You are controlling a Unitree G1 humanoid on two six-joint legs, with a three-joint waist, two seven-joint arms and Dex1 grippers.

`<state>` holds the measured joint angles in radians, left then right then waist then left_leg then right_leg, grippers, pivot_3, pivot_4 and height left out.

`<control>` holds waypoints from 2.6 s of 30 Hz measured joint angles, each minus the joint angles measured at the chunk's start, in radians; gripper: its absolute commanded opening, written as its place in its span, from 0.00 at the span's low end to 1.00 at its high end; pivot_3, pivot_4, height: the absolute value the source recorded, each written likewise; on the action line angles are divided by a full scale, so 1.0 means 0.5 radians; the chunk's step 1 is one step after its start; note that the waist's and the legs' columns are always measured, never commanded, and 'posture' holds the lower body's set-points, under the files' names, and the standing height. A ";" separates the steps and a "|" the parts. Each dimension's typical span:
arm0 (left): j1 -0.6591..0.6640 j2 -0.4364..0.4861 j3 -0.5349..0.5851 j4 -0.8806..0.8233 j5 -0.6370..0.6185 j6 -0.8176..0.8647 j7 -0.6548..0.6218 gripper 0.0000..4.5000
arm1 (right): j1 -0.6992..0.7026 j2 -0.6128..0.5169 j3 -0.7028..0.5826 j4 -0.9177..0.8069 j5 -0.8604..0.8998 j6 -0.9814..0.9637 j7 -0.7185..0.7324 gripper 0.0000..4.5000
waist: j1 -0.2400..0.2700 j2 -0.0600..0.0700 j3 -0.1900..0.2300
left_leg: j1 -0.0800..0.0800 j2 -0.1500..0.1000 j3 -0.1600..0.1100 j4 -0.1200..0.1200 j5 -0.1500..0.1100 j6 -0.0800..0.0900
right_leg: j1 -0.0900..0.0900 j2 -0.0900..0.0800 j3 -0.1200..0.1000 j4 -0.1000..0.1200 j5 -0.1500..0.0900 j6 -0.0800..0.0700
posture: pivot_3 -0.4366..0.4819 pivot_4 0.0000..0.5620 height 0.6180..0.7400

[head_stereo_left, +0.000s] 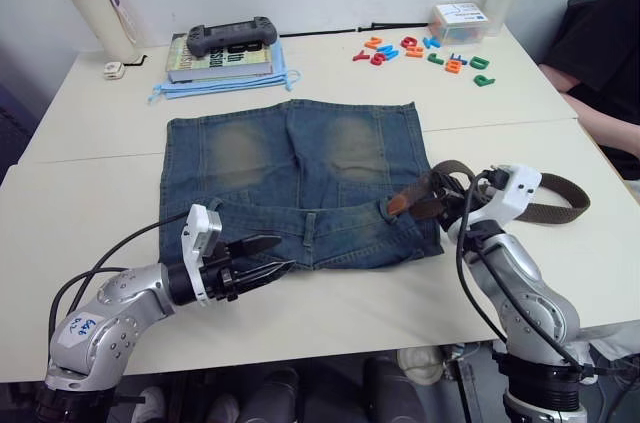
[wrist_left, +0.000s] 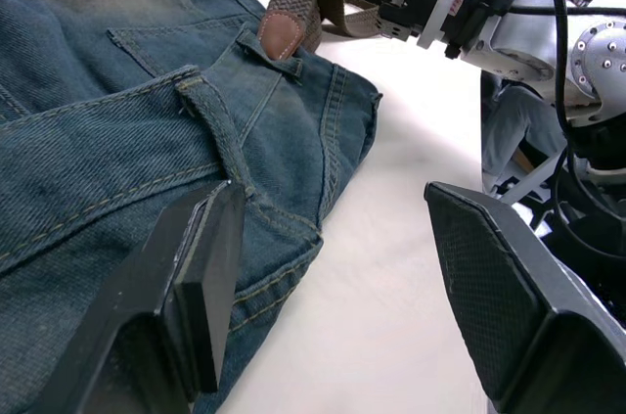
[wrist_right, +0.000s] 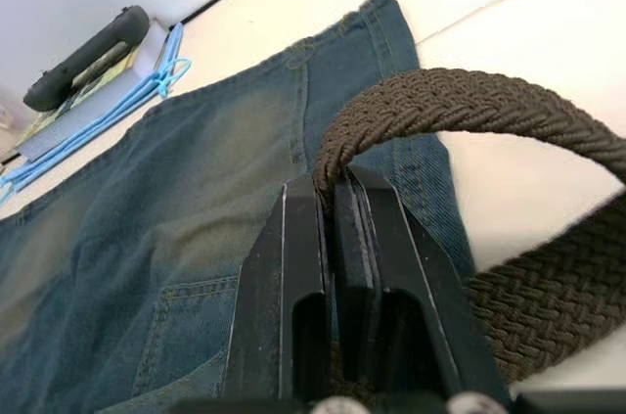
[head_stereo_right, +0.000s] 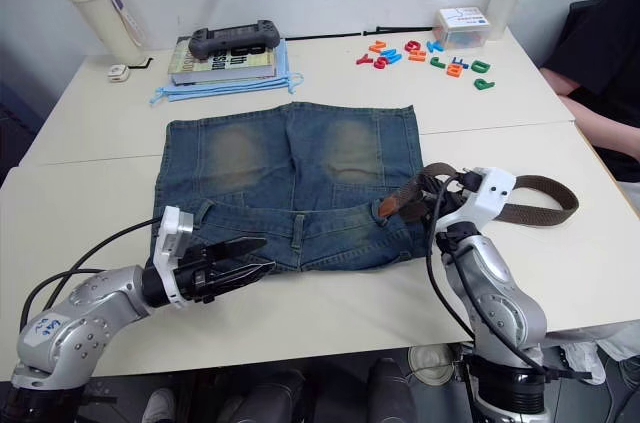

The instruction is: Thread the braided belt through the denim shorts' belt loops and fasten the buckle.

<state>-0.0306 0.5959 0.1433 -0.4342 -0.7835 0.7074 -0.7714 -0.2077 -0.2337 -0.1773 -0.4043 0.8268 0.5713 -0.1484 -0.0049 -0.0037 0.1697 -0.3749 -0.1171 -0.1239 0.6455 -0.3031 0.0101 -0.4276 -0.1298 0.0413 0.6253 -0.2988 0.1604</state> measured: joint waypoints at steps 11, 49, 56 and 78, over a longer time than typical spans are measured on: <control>-0.078 0.000 0.000 -0.076 -0.094 0.110 0.138 0.73 | -0.014 0.208 -0.002 -0.040 0.021 0.078 -0.034 0.00 | -0.004 -0.001 -0.001 | 0.003 0.007 0.000 0.000 -0.003 -0.004 | 0.002 0.006 -0.001 0.000 0.000 -0.003 | 0.48 0.27 1.00; 0.035 0.031 0.014 -0.050 -0.090 0.019 0.027 0.73 | -0.092 -0.044 0.206 -0.355 -0.776 0.387 -0.022 0.00 | 0.003 0.003 0.002 | 0.003 0.015 0.004 -0.001 -0.006 -0.009 | 0.001 0.013 -0.002 -0.004 0.000 -0.010 | 0.48 0.27 1.00; 0.034 0.031 0.014 -0.050 -0.090 0.019 0.027 0.73 | -0.093 0.046 0.129 -0.309 -0.806 0.379 0.036 0.00 | 0.000 0.003 0.002 | 0.003 0.017 0.004 -0.001 -0.006 -0.009 | 0.000 0.014 -0.001 -0.004 0.000 -0.011 | 0.48 0.27 1.00; 0.007 0.030 0.013 -0.051 -0.091 0.027 0.058 0.73 | -0.128 0.121 0.034 -0.366 -0.684 0.469 0.103 0.00 | 0.002 0.003 0.002 | 0.003 0.018 0.003 -0.002 -0.006 -0.010 | 0.000 0.015 -0.001 -0.005 0.000 -0.011 | 0.48 0.27 1.00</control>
<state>-0.0269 0.6110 0.1498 -0.4596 -0.8290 0.7209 -0.7424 -0.2717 -0.1732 -0.1603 -0.5874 0.4848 0.8056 -0.0968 -0.0038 -0.0021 0.1708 -0.3735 -0.1084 -0.1222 0.6445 -0.3062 0.0052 -0.4275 -0.1222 0.0407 0.6227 -0.2987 0.1547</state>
